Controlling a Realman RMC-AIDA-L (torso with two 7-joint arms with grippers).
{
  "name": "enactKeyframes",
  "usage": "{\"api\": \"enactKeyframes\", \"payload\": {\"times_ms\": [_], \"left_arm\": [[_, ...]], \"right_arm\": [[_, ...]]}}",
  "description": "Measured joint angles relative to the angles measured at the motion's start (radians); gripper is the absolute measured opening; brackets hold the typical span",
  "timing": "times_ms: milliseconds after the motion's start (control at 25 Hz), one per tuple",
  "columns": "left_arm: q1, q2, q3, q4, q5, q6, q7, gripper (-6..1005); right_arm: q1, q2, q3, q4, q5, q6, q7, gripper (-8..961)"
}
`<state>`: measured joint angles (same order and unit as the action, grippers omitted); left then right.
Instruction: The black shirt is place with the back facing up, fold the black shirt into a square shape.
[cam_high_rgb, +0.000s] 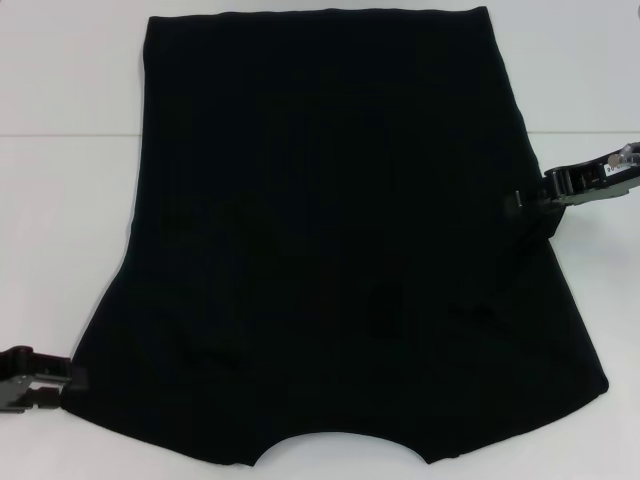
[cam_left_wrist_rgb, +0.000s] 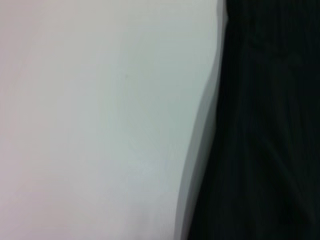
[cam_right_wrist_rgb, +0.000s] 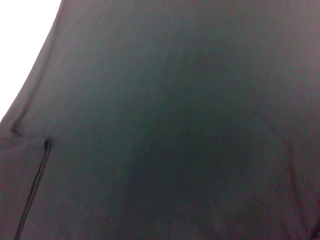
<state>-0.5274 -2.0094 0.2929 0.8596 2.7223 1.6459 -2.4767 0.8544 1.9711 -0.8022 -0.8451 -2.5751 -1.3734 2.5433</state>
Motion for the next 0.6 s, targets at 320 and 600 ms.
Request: {"api": "enactKeyframes", "payload": {"times_ms": [320,600], "left_arm": [[-0.005,-0.001,0.036,-0.021,0.001,-0.027,-0.005,537],[-0.018,-0.007,0.049,-0.033,-0.002,-0.029,-0.001,536]], "right_arm": [[-0.002,-0.001,0.0,0.0,0.001,0.003,0.0,588],[-0.007,-0.001,0.0,0.0,0.003,0.002,0.0,588]]}}
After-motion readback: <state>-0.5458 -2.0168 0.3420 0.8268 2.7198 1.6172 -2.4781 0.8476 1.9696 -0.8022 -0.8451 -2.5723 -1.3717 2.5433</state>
